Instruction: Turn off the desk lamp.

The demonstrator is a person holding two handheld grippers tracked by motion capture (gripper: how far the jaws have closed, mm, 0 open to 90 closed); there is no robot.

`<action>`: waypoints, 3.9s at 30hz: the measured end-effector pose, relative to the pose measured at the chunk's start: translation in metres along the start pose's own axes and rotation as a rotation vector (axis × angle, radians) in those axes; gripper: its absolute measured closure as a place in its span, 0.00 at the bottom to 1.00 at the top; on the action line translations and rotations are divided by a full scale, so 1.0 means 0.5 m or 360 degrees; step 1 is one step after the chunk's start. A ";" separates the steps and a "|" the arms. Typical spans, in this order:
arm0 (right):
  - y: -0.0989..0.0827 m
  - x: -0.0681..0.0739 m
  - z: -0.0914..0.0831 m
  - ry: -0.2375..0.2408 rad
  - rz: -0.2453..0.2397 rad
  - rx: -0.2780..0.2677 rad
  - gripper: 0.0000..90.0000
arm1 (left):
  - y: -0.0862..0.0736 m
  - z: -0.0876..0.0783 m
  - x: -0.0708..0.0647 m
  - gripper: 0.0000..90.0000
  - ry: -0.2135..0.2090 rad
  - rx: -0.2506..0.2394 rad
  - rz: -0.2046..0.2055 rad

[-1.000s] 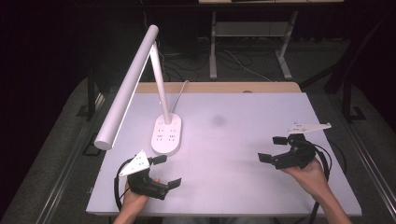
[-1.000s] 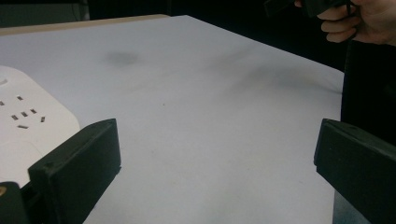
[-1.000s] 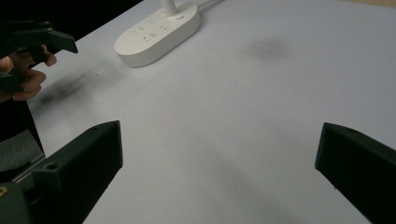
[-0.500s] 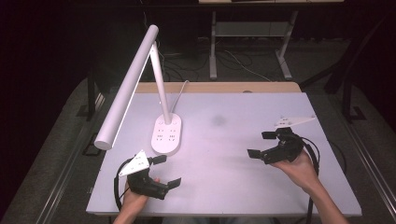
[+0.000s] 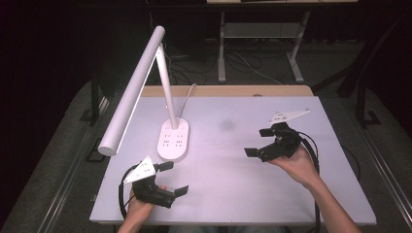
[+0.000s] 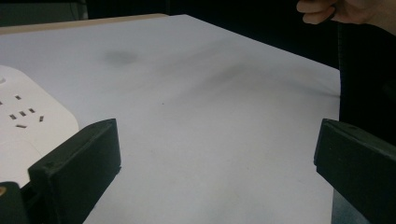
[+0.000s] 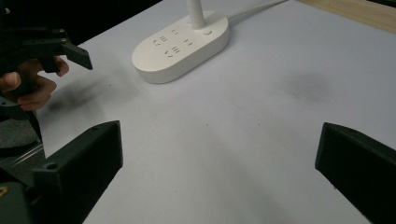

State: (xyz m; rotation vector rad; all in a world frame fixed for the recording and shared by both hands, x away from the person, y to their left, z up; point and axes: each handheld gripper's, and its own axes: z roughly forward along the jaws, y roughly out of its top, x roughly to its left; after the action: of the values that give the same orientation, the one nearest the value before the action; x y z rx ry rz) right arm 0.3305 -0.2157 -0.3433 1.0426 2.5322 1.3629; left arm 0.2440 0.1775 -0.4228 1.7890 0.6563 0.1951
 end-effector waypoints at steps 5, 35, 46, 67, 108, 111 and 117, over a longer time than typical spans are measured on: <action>0.022 0.010 0.018 0.0027 -0.0023 0.0010 0.01 | 0.000 0.001 0.001 0.00 0.0000 0.0000 -0.0003; 0.121 0.022 0.163 0.0131 -0.0123 0.0092 0.01 | 0.001 -0.006 0.001 0.00 0.0024 -0.0023 0.0000; 0.153 0.017 0.215 0.0158 -0.0128 0.0113 0.01 | 0.001 -0.008 0.004 0.00 0.0029 -0.0024 -0.0002; 0.208 0.005 0.303 0.0191 -0.0151 0.0066 0.07 | 0.002 -0.012 0.006 0.00 0.0023 -0.0034 -0.0004; 0.219 -0.035 0.465 0.0272 -0.0018 0.0068 0.99 | 0.002 -0.012 0.007 0.00 -0.0006 -0.0034 -0.0001; 0.211 -0.043 0.480 0.0263 0.0011 0.0090 1.00 | 0.003 -0.013 0.007 0.00 -0.0005 -0.0035 -0.0001; 0.201 -0.048 0.495 0.0272 0.0036 0.0108 1.00 | 0.003 -0.013 0.008 0.00 -0.0003 -0.0032 0.0000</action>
State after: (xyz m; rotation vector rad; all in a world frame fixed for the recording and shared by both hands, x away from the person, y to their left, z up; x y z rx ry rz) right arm 0.4938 -0.0172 -0.4206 1.0090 2.7137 1.4401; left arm 0.2447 0.1850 -0.4202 1.7697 0.6507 0.1994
